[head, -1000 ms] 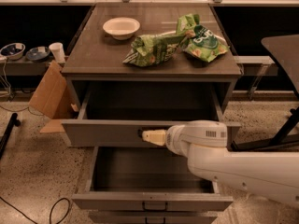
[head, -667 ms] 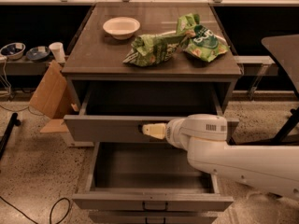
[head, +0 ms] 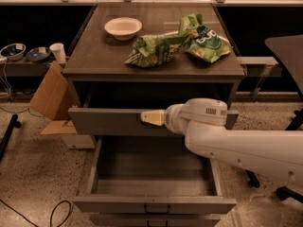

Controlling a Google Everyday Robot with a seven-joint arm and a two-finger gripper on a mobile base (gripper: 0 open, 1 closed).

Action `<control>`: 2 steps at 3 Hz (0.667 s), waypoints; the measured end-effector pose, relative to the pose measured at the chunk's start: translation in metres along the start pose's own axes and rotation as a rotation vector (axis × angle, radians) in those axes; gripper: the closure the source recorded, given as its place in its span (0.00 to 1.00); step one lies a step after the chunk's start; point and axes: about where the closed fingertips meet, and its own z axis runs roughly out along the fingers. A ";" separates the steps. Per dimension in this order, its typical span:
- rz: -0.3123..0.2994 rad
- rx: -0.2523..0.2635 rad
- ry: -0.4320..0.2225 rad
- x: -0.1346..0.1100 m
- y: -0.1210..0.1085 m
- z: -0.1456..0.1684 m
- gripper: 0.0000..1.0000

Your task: Close top drawer

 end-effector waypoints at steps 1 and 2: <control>0.017 -0.003 0.013 0.001 0.004 -0.010 0.00; 0.054 -0.007 0.009 -0.024 0.012 -0.031 0.00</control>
Offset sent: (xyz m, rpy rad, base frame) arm -0.0470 -0.0221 -0.0070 0.0427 0.0099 -0.0621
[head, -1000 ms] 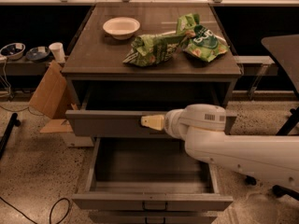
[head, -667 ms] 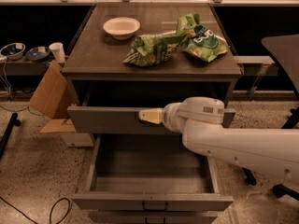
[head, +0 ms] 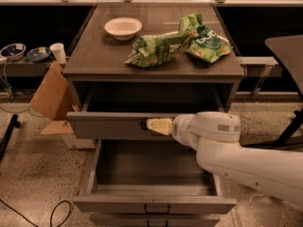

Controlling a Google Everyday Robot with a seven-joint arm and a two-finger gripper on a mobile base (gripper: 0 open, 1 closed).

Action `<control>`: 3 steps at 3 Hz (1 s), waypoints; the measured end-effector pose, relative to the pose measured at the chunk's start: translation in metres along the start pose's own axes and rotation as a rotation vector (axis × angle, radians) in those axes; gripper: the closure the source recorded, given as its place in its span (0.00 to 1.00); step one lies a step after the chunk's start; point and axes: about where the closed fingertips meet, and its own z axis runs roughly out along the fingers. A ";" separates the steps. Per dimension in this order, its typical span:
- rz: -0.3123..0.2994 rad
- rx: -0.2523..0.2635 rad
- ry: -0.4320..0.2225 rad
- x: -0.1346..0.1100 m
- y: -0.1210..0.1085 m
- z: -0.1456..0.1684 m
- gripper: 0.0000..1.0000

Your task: Close top drawer

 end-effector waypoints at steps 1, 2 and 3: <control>0.002 0.010 0.008 0.004 -0.004 0.002 0.00; 0.008 0.036 0.013 0.011 -0.011 0.013 0.00; -0.002 0.053 -0.027 0.002 -0.014 0.030 0.00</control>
Offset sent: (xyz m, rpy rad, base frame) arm 0.0320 0.0227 -0.0051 0.0643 -0.0136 0.0341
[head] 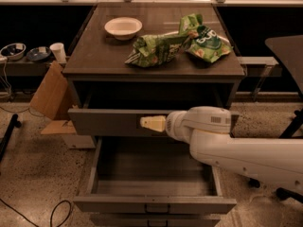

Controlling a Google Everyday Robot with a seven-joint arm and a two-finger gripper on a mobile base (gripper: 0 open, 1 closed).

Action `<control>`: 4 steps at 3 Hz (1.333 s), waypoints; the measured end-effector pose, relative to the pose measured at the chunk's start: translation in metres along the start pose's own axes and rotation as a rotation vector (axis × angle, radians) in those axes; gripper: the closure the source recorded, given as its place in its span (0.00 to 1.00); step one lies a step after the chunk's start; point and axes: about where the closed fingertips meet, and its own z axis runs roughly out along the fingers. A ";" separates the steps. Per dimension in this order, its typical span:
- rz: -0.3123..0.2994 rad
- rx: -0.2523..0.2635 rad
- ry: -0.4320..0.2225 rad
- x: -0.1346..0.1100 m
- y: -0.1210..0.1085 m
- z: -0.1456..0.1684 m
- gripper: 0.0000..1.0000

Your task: Close top drawer

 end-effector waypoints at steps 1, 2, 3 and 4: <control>0.023 0.025 -0.033 -0.005 -0.002 0.013 0.00; 0.032 0.049 -0.043 0.004 -0.009 0.026 0.00; 0.027 0.065 -0.037 0.019 -0.018 0.035 0.00; 0.021 0.075 -0.023 0.037 -0.024 0.041 0.00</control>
Offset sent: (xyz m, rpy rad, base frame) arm 0.0519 0.0116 0.0143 0.0750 0.0740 0.0464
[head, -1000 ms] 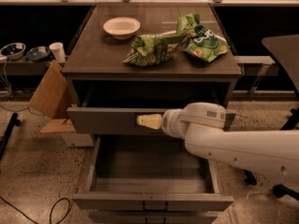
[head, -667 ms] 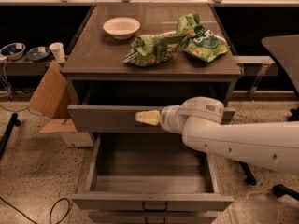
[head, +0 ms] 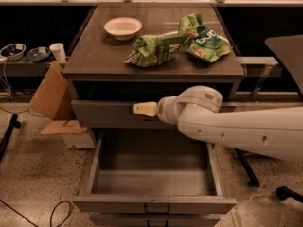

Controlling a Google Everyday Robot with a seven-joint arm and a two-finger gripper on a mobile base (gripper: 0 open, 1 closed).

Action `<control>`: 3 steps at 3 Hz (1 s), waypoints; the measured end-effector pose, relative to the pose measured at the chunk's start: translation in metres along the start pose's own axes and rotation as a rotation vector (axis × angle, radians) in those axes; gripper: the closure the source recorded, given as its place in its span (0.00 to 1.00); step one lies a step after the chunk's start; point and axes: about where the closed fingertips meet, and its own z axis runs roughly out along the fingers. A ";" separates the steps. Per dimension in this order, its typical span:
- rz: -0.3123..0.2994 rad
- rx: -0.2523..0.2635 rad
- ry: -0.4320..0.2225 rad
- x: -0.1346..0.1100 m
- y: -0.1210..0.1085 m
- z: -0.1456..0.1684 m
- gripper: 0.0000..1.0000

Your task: Close top drawer

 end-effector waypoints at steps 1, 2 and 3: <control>-0.005 0.013 0.008 0.012 -0.006 0.007 0.00; -0.005 0.026 0.016 0.021 -0.009 0.011 0.00; -0.005 0.027 0.017 0.020 -0.010 0.010 0.00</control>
Offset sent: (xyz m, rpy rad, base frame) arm 0.0445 -0.0038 0.0338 0.0331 -0.0119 0.0319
